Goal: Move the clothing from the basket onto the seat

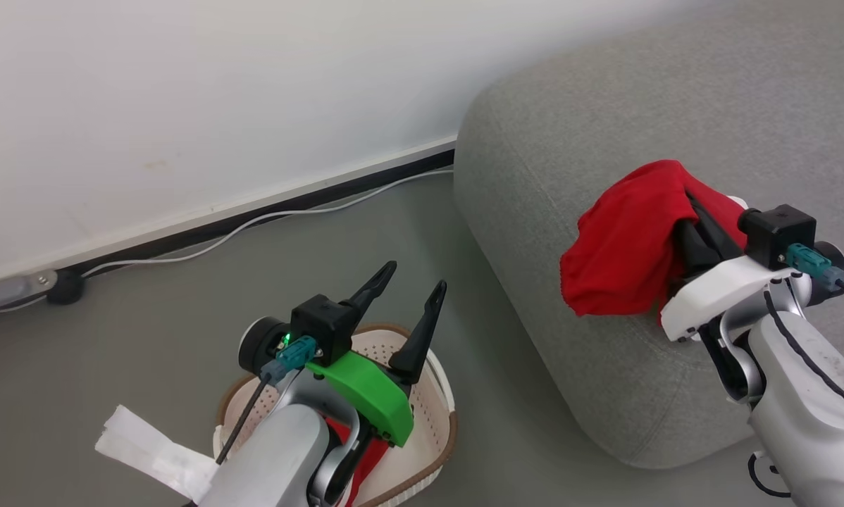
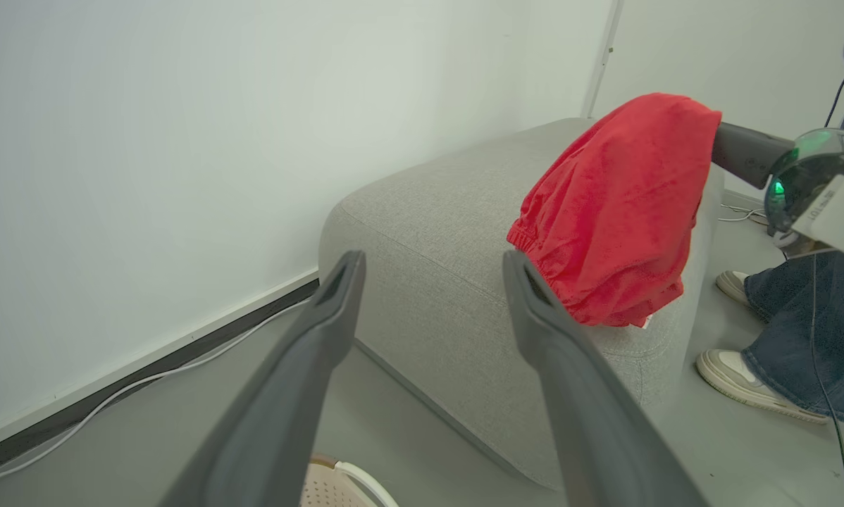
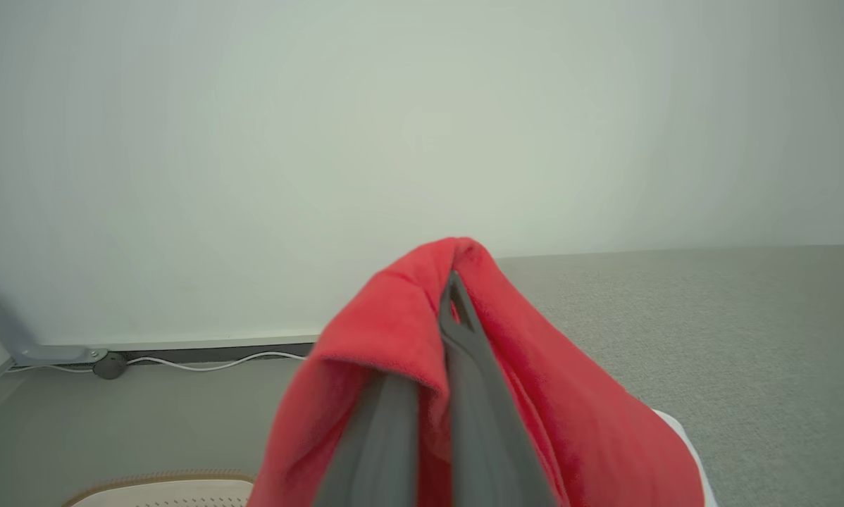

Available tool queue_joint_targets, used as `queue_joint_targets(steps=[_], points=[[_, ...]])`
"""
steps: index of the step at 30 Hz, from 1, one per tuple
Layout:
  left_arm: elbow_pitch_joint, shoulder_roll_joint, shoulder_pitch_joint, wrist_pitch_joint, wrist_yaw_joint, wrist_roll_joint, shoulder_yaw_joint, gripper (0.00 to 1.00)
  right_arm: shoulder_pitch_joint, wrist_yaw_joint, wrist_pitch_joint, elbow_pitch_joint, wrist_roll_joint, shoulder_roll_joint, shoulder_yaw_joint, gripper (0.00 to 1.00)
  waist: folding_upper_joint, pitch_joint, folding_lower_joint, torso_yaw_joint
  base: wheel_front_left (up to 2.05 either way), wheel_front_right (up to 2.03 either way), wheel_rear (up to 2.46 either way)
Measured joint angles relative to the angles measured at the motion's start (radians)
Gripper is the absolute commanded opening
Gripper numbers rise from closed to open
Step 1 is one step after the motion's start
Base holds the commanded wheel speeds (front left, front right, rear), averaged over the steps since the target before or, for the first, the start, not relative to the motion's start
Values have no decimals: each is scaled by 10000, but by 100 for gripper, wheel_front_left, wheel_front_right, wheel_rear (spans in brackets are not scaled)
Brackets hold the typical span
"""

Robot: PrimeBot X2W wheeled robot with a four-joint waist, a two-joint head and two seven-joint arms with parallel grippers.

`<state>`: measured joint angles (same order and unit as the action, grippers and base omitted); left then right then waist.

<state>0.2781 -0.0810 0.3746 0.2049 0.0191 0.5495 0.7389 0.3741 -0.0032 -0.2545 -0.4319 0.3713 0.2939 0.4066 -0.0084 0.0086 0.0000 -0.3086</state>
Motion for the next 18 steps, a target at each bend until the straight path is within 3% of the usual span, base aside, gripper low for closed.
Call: queue_joint_targets(steps=[9,18], points=[[-228,42,9,2,-4,-190,146,100,-88,13,0,439,88,221,-385,0,0,406,0,-704,0,0,0],[-533,42,343,-119,-31,-305,184,100,361,27,0,708,336,401,-980,0,0,1296,0,-850,0,0,0]])
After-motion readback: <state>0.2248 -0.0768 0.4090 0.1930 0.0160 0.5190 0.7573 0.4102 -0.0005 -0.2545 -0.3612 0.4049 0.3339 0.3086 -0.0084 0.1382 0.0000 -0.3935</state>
